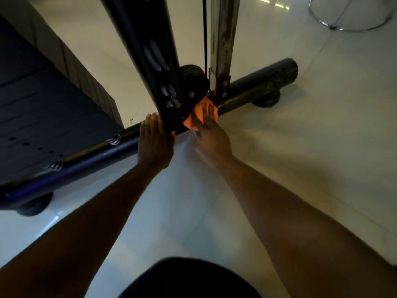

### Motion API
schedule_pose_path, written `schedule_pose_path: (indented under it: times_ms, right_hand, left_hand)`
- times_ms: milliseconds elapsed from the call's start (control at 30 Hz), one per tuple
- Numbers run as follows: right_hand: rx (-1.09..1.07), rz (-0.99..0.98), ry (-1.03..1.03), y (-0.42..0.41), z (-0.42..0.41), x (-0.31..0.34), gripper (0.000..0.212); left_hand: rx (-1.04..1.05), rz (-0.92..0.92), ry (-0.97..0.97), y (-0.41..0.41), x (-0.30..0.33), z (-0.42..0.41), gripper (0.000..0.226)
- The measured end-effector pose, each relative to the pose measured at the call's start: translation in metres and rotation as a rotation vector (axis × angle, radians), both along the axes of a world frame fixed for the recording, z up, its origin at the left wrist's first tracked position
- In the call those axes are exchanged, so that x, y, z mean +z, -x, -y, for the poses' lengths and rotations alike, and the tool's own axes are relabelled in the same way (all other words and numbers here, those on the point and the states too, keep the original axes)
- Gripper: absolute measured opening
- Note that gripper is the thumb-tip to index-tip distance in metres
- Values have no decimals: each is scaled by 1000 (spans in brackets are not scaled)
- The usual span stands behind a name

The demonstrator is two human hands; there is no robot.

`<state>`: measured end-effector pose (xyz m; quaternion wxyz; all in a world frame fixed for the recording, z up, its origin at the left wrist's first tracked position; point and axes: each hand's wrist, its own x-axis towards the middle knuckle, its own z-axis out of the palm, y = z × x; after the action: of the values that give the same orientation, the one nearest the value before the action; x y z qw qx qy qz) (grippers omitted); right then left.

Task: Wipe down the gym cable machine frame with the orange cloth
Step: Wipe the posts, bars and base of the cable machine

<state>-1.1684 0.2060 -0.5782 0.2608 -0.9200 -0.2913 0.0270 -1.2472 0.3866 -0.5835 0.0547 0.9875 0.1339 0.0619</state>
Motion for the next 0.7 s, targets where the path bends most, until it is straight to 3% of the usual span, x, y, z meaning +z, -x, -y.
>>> schedule_pose_path:
  times_ms: [133, 267, 400, 567, 700]
  right_hand:
    - [143, -70, -4, -25, 42, 43, 50]
    - [181, -23, -25, -47, 78, 57, 53]
    - [144, 52, -21, -66, 113, 50, 49]
    - [-8, 181, 13, -106, 127, 40, 52]
    - [121, 380, 174, -126, 111, 10, 56]
  left_hand:
    - [65, -61, 7, 18, 27, 40, 76]
    - [-163, 56, 38, 10, 36, 73, 49]
    - [-292, 174, 126, -39, 33, 85, 44]
    - [-208, 220, 288, -81, 13, 109, 49]
    - [-6, 226, 316, -114, 1, 118, 52]
